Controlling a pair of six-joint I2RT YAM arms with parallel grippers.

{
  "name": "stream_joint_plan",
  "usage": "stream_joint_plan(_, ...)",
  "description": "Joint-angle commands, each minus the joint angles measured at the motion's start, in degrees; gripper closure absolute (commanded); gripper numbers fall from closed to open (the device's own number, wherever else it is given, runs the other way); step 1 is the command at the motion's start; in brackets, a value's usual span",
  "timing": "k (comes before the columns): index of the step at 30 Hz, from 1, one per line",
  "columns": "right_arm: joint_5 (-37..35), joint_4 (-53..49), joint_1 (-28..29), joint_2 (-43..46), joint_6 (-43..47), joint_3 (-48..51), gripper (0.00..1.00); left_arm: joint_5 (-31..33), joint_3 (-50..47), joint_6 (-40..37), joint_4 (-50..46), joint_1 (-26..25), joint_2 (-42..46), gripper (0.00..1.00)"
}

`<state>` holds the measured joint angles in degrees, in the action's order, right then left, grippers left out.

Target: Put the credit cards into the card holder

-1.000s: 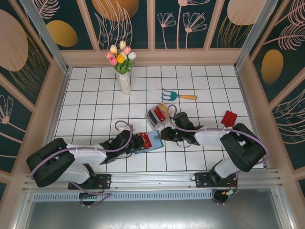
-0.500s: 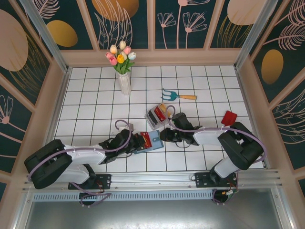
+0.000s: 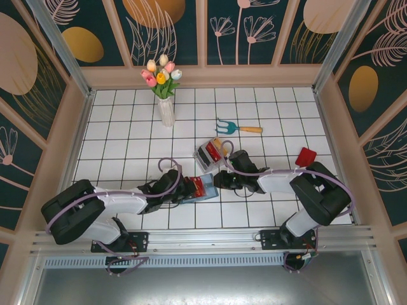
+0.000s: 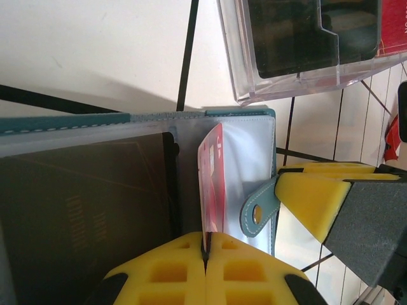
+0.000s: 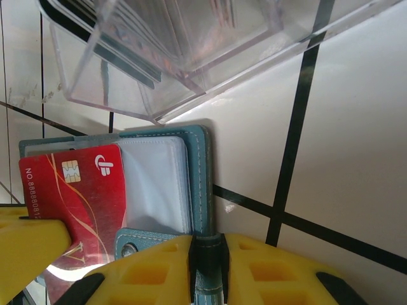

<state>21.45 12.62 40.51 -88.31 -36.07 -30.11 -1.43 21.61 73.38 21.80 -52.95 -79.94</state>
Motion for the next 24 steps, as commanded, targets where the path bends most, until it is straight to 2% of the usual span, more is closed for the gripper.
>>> stream_joint_plan(1,0.18,-2.11,0.52,-0.77,1.05,-0.85,0.79,-1.16,0.10,0.32,-9.75,-0.50,1.29,1.00)
stream_joint_plan(4,0.12,-2.15,0.51,-1.07,1.09,-0.97,0.79,1.06,-0.97,1.80,-12.50,-0.55,3.57,1.00)
stream_joint_plan(8,-0.09,-2.21,0.51,-1.24,1.01,-1.00,0.79,2.13,-2.71,3.59,-10.88,-0.51,4.96,1.00)
stream_joint_plan(18,0.87,-1.82,0.53,-2.15,1.45,-1.38,0.79,-1.42,3.28,0.00,-9.92,-0.57,-3.21,1.00)
stream_joint_plan(24,1.32,-1.64,0.52,-2.56,1.45,-1.51,0.79,-1.93,3.89,-0.69,-9.69,-0.51,-4.18,1.00)
